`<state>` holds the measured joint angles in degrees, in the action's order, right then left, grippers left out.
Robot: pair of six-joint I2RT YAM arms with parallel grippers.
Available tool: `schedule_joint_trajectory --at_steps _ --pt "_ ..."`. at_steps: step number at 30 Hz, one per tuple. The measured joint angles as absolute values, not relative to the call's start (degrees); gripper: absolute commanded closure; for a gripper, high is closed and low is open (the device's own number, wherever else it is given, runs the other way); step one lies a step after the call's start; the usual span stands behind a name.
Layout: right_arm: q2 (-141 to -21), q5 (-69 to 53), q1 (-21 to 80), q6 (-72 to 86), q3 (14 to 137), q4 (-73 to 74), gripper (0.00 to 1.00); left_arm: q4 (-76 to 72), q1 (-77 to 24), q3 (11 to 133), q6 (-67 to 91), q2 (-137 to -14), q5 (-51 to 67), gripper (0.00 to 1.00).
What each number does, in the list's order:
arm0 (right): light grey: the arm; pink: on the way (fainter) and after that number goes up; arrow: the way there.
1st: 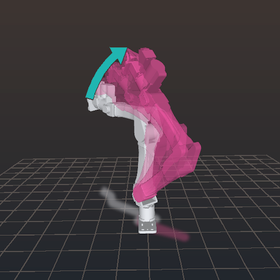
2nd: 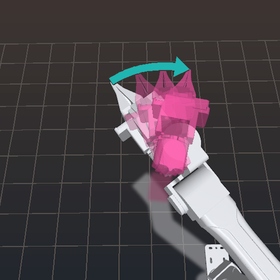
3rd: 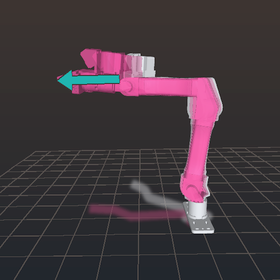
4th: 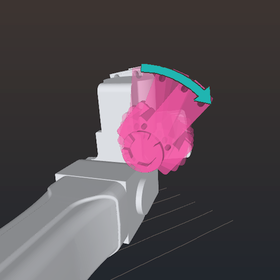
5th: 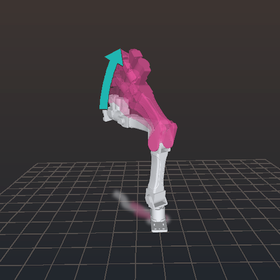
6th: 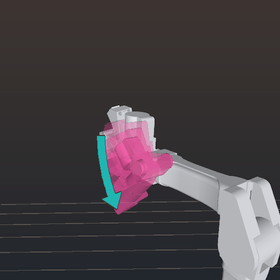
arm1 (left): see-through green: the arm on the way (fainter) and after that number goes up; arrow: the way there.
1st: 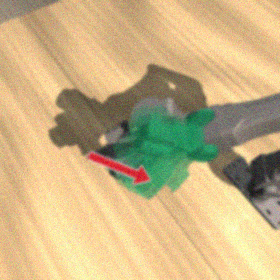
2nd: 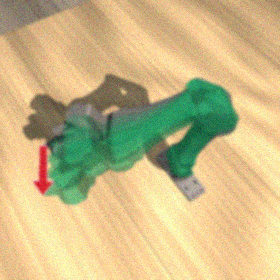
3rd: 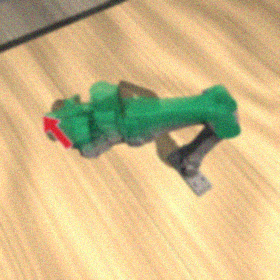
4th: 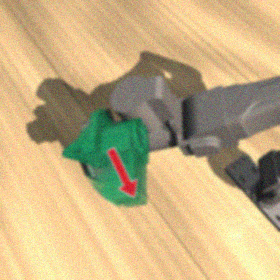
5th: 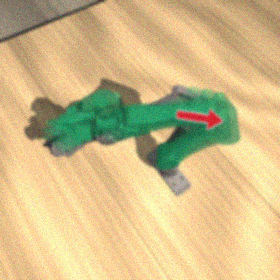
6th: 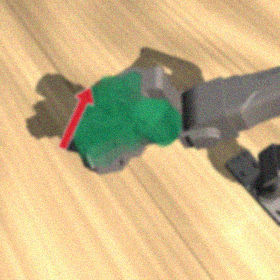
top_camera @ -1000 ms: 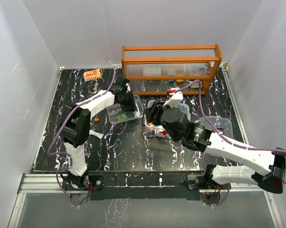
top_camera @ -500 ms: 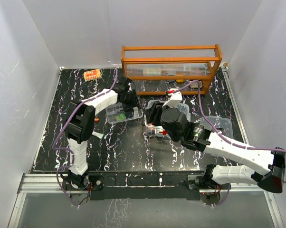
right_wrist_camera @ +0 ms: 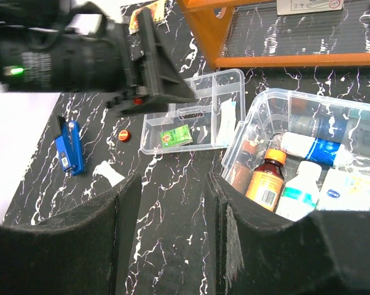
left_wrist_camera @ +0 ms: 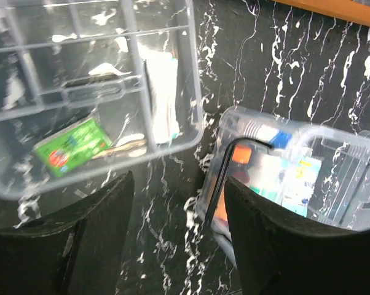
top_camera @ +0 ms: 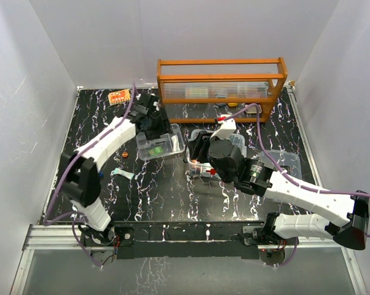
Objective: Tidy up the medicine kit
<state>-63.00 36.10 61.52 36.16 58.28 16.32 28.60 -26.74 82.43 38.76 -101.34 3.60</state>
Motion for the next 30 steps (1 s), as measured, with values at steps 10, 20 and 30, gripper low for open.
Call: schedule_joint_trajectory --at_steps 10,20,30 --pt "-61.08 38.35 61.52 35.00 57.41 16.56 0.49 35.33 -24.64 66.11 39.53 -76.05 -7.90 0.31" --pt "-54.28 44.80 61.49 34.76 56.21 25.96 0.37 41.12 -18.24 50.61 41.78 -63.57 -13.04 0.01" --pt "-57.12 46.54 60.29 41.41 59.44 39.77 0.38 38.79 -14.68 39.86 42.48 -57.45 -13.76 0.16"
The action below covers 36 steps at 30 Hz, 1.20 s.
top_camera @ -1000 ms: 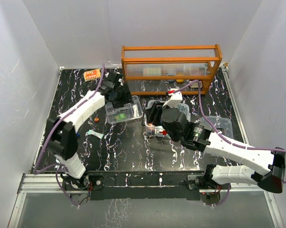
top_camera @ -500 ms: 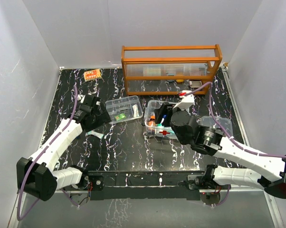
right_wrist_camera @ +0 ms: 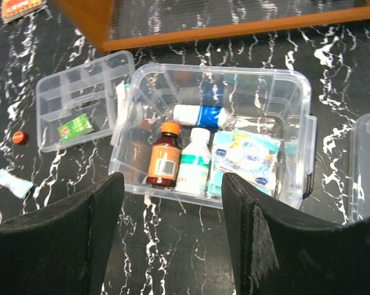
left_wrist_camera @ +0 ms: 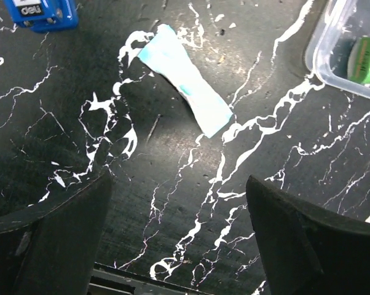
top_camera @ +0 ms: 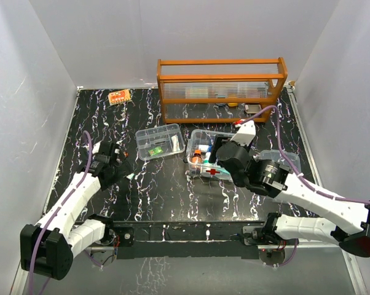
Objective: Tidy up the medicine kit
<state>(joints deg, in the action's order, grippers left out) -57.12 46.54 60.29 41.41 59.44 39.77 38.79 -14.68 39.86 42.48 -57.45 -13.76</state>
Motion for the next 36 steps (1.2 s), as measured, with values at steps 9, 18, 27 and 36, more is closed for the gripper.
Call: schedule_joint_trajectory --at_steps 9,18,27,36 --pt "-59.99 42.30 51.09 42.15 60.34 41.01 0.42 33.85 -10.52 38.79 47.51 -62.48 -11.53 0.44" --pt "-60.47 40.73 47.70 39.22 60.34 40.36 0.43 27.66 -8.80 37.34 53.30 -69.34 -10.26 0.45" --pt "-60.01 40.73 46.15 34.35 60.31 35.90 0.44 22.63 -8.54 36.60 56.01 -73.03 -11.51 0.58" --pt "-59.99 40.32 45.23 31.92 60.20 32.99 0.47 21.21 -8.29 35.97 56.34 -75.61 -13.58 0.73"
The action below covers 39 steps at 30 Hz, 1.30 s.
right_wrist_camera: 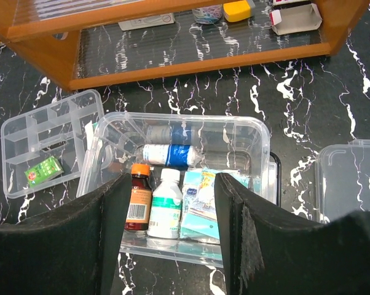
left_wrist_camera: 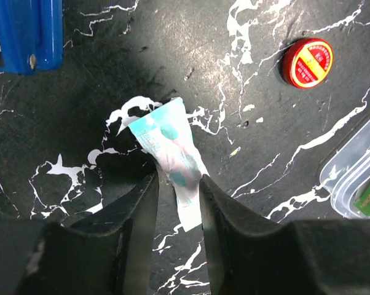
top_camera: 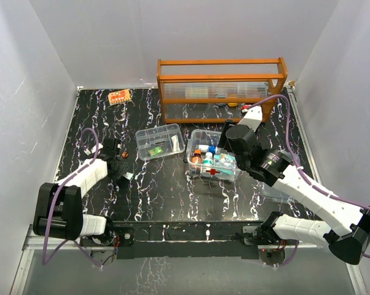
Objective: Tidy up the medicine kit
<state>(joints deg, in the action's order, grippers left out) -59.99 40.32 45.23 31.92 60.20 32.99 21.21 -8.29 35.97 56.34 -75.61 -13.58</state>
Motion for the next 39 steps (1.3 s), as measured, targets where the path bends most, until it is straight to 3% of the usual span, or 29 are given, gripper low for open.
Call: schedule_joint_trajectory --at_steps 7,19,28,39 --pt "-59.99 39.88 45.19 31.51 60.10 31.90 0.48 20.14 -7.99 38.30 54.00 -79.44 -14.55 1.00" --pt "-58.72 39.24 45.15 31.53 59.00 30.50 0.48 19.84 -7.97 38.87 47.57 -76.75 -12.38 1.00" --pt "-56.58 39.53 44.97 31.83 58.22 29.58 0.49 15.03 -8.23 45.71 40.77 -73.78 2.85 1.00" --pt "-54.70 39.94 44.97 32.69 57.14 29.28 0.50 8.99 -17.47 61.63 35.94 -88.75 13.02 1.00"
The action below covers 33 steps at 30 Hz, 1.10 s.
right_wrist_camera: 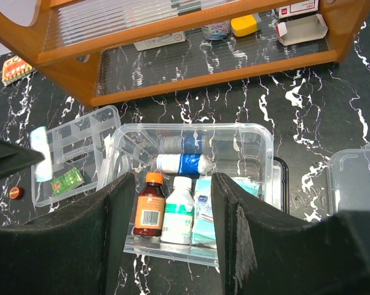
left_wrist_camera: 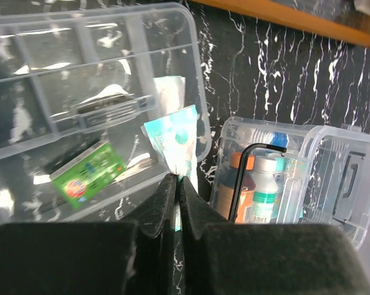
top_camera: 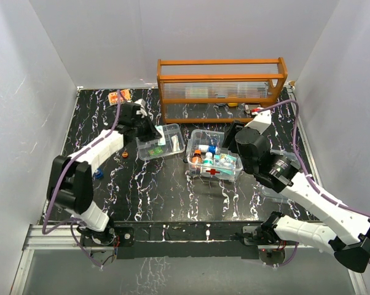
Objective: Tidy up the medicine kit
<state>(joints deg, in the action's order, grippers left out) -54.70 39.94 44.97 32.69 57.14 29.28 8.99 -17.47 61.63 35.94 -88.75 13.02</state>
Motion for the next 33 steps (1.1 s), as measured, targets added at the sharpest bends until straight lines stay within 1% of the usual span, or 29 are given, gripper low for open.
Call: schedule_joint_trajectory --at_steps 5,9,19,26,27,28,31,33 --pt "-54.19 40.16 44.97 32.95 57.08 29.26 0.50 8.19 -20.69 66.48 35.62 -97.45 14.87 1.00" --pt "-53.93 40.34 44.95 33.06 56.71 29.28 0.50 8.08 -22.04 69.56 36.27 -102.04 15.55 1.00" --pt "-53.91 40.36 44.93 33.15 56.45 29.28 0.50 6.44 -24.73 71.81 41.04 -106.28 12.84 1.00" --pt "-53.91 40.36 44.93 33.32 56.42 29.28 0.50 6.44 -25.71 74.54 43.62 -113.06 9.78 1.00" --pt "-53.87 40.36 44.93 33.32 56.42 29.28 0.50 6.48 -25.78 74.59 43.83 -113.84 9.69 0.99" --pt "-53.82 40.36 44.93 33.32 56.40 29.30 0.50 6.59 -25.87 74.61 44.10 -114.43 9.54 0.96" --pt "-53.60 40.36 44.93 33.32 56.34 29.30 0.50 6.92 -26.22 75.35 44.66 -115.52 9.47 0.84" --pt "-53.49 40.36 44.93 33.32 56.34 29.30 0.50 7.33 -26.44 75.75 44.75 -115.55 9.37 0.78"
